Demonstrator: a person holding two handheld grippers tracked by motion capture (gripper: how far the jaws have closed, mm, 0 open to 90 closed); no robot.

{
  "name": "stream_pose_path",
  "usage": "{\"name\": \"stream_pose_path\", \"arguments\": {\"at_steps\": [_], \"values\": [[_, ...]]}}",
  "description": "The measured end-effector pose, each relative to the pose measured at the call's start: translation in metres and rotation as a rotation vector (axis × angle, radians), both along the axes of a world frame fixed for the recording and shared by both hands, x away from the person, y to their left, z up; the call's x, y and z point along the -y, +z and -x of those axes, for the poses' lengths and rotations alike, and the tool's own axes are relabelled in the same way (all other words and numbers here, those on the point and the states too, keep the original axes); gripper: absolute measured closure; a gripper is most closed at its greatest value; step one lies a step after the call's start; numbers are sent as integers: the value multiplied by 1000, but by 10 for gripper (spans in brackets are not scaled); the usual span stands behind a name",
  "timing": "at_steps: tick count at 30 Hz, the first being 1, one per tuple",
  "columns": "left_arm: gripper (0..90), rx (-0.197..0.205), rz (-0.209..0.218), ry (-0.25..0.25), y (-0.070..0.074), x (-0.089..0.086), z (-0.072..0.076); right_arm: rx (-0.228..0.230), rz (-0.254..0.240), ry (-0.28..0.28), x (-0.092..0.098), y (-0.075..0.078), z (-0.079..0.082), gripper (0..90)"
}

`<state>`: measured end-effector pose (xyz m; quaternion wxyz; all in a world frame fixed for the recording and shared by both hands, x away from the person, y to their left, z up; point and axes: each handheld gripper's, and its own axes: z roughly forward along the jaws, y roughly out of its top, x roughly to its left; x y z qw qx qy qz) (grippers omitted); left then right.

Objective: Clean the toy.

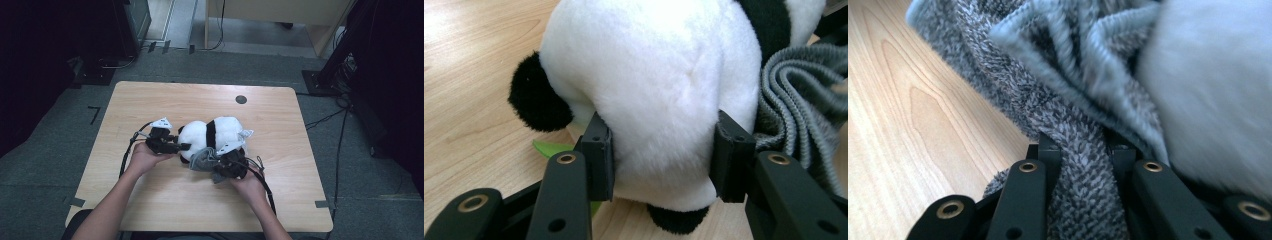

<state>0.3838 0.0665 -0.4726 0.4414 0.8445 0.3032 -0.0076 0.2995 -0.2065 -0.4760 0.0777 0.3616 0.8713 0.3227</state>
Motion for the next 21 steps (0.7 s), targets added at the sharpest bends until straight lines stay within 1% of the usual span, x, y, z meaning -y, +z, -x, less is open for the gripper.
{"name": "stream_pose_path", "arguments": {"at_steps": [3,5,8,10,13,16,21], "values": [[537,10,-9,-7,0,0,1,-2,-8,-7,9,6,1,762],[537,10,-7,-5,-1,0,1,1,-15,-11,16,11,2,760],[538,9,-3,-4,-1,0,1,12,-32,-33,28,19,2,758],[538,2,2,-4,-1,0,1,13,-45,-54,36,23,2,755],[539,2,1,-7,-1,0,1,17,-55,-81,49,27,1,753],[539,-4,9,-4,-2,-1,0,19,-61,-111,61,31,1,752],[539,-6,12,-6,-2,-1,0,25,-70,-156,78,32,-2,751]]}}
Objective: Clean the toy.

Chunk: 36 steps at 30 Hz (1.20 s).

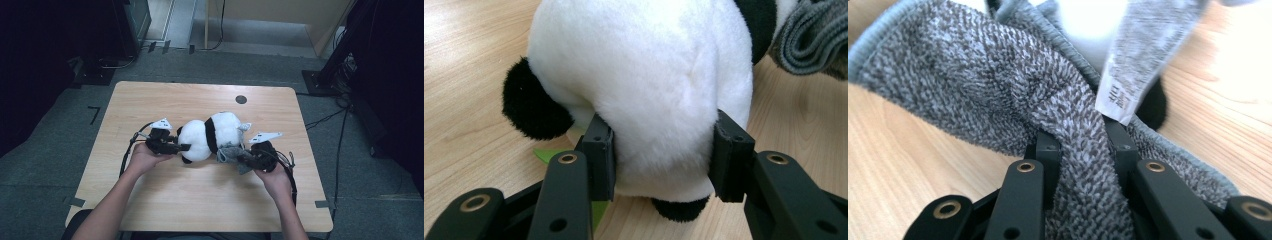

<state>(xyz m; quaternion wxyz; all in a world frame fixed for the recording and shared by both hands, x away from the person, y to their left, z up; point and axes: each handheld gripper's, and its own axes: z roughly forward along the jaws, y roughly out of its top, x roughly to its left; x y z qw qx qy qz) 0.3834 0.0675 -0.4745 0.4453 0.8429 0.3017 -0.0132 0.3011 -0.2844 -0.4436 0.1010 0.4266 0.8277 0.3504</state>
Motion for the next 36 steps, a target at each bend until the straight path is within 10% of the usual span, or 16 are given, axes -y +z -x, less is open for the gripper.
{"name": "stream_pose_path", "arguments": {"at_steps": [23,28,36], "values": [[540,-10,-1,-2,1,-6,-3,27,-112,-202,54,0,-12,758],[542,-3,-11,3,1,-5,-3,13,-150,-123,33,1,-6,763],[543,-11,1,10,1,-7,-4,-86,-50,-57,7,-24,-16,759]]}}
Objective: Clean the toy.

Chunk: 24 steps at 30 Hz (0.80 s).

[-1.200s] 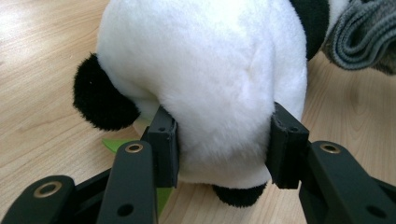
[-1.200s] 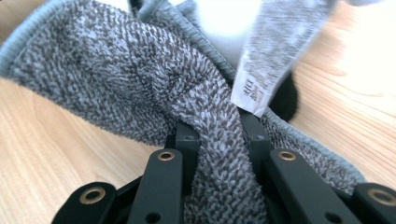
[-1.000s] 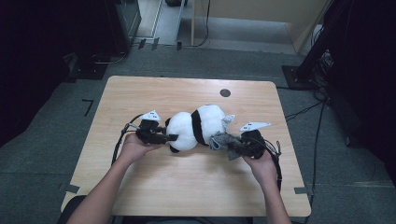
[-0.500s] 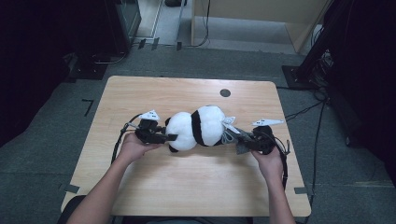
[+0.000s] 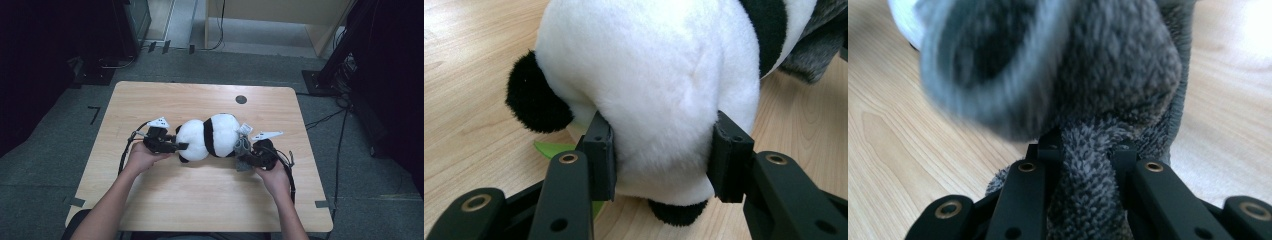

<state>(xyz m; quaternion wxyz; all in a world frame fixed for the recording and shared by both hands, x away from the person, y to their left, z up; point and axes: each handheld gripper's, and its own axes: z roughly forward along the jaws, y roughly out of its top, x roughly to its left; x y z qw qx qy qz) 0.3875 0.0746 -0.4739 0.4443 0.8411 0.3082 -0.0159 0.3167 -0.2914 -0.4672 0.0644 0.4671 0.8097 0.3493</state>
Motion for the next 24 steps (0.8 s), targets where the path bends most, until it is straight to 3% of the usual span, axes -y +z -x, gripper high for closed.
{"name": "stream_pose_path", "arguments": {"at_steps": [3,6,8,16,24], "values": [[542,1,-1,0,0,0,0,-25,-10,-1,5,-4,-1,756],[539,5,5,1,0,-1,0,-48,60,-3,8,-7,-1,756],[535,7,15,5,-1,-1,1,-54,64,-25,14,-7,-3,756],[535,-1,19,6,0,-2,0,12,2,-139,49,9,-1,756],[538,-15,27,20,2,-3,0,65,-30,-210,72,19,0,757]]}}
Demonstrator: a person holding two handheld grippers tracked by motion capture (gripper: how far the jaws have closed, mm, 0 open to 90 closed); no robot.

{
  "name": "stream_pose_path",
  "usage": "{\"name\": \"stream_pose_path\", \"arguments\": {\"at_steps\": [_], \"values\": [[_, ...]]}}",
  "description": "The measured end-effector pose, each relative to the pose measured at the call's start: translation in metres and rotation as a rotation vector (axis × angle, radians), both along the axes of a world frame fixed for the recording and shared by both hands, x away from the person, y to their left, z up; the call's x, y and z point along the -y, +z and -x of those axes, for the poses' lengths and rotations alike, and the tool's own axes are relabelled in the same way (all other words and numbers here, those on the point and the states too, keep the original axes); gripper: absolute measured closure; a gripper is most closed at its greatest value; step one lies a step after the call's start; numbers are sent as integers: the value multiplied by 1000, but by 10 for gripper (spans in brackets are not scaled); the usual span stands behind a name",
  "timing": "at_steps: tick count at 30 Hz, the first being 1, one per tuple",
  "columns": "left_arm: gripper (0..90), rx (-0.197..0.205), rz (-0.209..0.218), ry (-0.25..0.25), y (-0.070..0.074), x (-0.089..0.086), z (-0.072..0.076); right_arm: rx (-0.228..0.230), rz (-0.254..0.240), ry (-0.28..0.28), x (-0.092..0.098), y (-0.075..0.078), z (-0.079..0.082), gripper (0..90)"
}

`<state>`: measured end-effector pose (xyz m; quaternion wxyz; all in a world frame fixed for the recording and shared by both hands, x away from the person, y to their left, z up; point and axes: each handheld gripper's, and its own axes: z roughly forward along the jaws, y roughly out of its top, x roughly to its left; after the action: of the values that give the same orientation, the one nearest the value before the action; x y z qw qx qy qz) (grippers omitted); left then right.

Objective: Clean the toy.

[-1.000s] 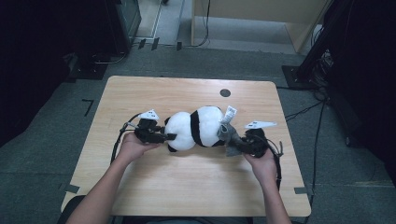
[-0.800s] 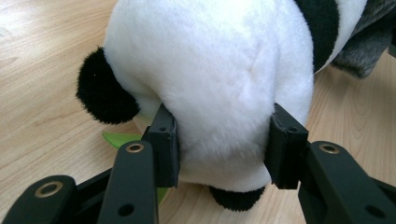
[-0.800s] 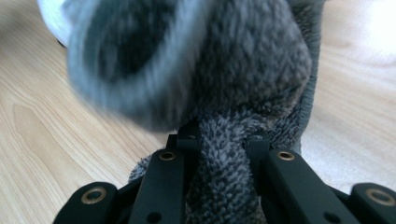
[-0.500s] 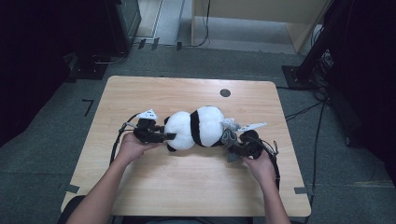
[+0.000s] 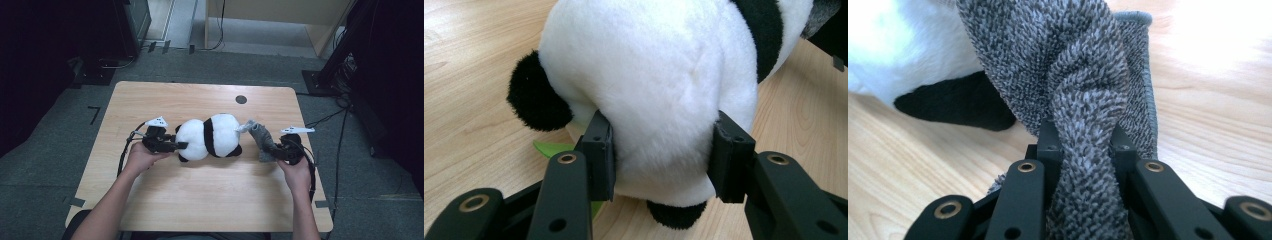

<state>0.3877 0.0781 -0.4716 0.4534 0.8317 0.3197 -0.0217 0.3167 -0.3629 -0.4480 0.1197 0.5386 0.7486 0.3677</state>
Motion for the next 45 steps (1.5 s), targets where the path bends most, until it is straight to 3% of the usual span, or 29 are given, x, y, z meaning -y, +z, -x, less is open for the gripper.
{"name": "stream_pose_path", "arguments": {"at_steps": [12,17,19,26,40,45], "values": [[552,-2,6,15,2,-1,2,45,-16,-65,20,7,-2,755],[554,-5,7,22,4,-5,1,38,-2,-81,22,5,-5,752],[555,-7,10,25,4,-7,1,30,21,-91,23,1,-8,752],[554,-8,10,27,4,-8,1,19,25,-90,20,-6,-15,751],[543,-4,14,25,2,-10,0,-46,73,-137,26,-40,-31,727],[522,-4,15,29,2,-10,0,-54,92,-120,25,-49,-34,685]]}}
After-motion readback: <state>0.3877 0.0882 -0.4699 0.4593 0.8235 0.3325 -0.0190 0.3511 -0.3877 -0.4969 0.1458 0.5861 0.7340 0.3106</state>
